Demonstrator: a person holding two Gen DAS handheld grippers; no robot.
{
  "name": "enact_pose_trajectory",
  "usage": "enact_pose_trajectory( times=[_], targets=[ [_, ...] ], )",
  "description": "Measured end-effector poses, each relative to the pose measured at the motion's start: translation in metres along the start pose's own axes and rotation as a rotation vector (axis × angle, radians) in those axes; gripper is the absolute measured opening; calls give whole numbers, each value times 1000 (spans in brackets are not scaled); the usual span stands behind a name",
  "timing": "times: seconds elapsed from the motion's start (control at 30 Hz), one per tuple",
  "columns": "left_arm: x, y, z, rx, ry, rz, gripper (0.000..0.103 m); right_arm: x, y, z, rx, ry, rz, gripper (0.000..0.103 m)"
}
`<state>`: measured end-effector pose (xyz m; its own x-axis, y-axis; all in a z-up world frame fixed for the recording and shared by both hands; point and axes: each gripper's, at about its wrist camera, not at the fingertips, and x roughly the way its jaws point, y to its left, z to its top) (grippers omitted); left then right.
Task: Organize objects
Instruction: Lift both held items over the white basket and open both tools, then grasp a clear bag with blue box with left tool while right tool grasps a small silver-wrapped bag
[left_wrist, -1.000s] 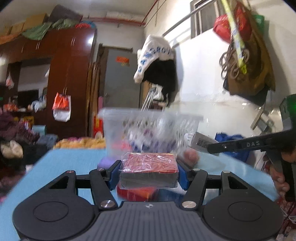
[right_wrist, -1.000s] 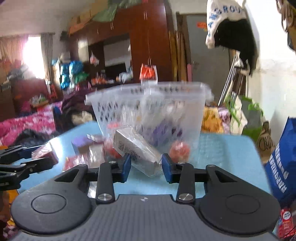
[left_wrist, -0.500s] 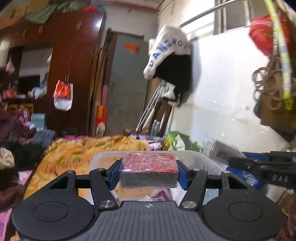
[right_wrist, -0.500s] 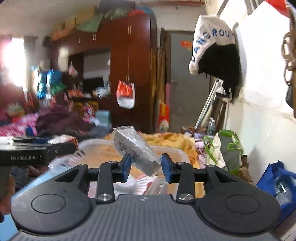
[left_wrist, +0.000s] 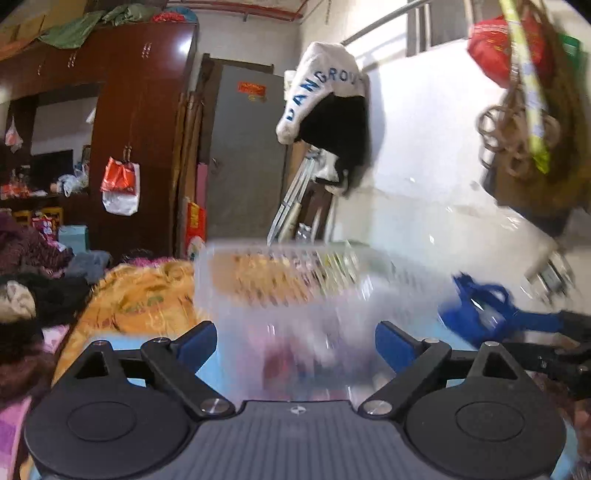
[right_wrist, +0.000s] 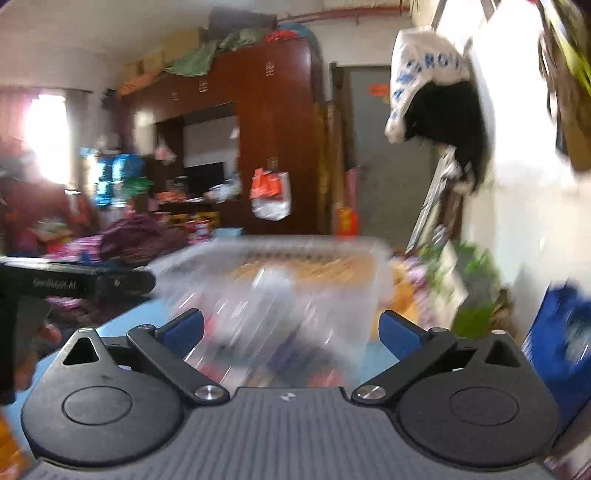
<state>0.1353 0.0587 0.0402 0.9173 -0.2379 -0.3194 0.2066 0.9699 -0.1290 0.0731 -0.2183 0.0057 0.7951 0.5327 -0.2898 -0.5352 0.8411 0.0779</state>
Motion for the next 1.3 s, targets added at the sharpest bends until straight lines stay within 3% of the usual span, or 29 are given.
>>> enact_pose_trajectory(
  times=[0.17,0.27,0.33,0.37,0.43,0.5,0.53,0.83,1.03,1.17,1.3],
  targets=[
    [-28,7,-58,-52,34,-27,95,-14,8,-50,85,68,44,103],
    [-35,4,-70,-46,32,-24,95,-15,21,-56,6,44,55,100],
    [-40,-1,-71,-27,15,-34,94,-12,32,-59,-60,56,33,84],
    [-44,-5,-72,-24,-1,-47,94,-9,35,-61,-72,71,42,79],
    [-51,-13,-76,-9,-21,-85,94,-1,35,-65,-63,112,91,59],
    [-55,-22,-79,31,-42,-96,94,4,38,-70,-75,130,116,54],
    [-55,-25,-80,48,-50,-91,94,4,40,-73,-86,138,122,44],
    [-31,-45,-93,99,20,-114,94,-21,14,-64,-36,61,67,44],
    [-19,-62,-104,173,45,-56,94,-24,2,-62,-1,46,59,44],
    [-21,-71,-107,206,33,-44,78,-24,2,-62,0,42,56,44],
    [-22,-73,-109,216,23,-42,75,-25,2,-61,-4,39,58,44]
  ],
)
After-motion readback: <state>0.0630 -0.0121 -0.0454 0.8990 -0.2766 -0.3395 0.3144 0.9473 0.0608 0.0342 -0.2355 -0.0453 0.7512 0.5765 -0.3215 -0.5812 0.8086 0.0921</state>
